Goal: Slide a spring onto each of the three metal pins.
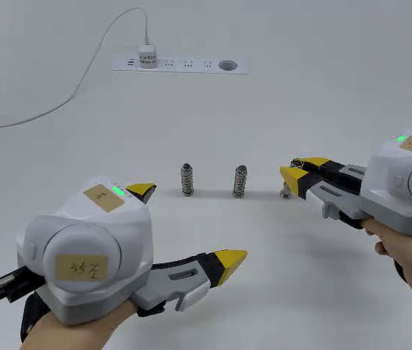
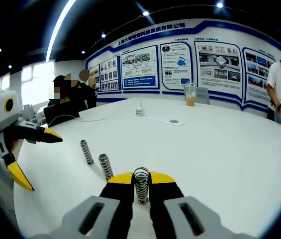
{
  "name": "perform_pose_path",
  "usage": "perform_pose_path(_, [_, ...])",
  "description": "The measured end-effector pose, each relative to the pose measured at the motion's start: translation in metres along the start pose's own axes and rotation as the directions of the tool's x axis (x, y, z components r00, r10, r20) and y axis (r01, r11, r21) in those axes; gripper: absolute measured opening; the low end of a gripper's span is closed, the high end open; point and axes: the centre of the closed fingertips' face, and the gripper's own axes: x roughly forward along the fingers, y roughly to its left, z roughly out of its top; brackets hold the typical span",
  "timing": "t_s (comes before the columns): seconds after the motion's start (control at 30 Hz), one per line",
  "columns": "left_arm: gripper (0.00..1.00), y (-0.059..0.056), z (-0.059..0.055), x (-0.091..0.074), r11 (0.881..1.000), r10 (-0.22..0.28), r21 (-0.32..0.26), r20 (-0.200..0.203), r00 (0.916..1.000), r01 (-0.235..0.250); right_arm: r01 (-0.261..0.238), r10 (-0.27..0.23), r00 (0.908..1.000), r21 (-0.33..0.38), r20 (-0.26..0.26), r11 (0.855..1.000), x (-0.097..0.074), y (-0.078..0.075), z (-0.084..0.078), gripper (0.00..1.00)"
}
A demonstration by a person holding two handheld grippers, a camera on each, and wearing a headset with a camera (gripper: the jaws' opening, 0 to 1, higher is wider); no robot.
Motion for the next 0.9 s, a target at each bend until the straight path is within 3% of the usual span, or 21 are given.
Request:
perform_pose_path(0.23, [0.86, 0.001, 0.000, -0.001, 1.000, 0.003, -0.003, 0.004, 1.0000, -0.003, 0.006, -0.005, 0.9998, 0.044, -0.021, 0.999, 0.003, -0.001, -0.010, 0.12])
perform_pose_path(0.9, [0.84, 0.003, -0.001, -0.001, 1.000, 0.008, 0.011, -0.006, 0.9999, -0.008, 0.023, -0.022, 0.9989, 0.038, -0.041, 0.999, 0.007, 0.000, -0.018, 0.13])
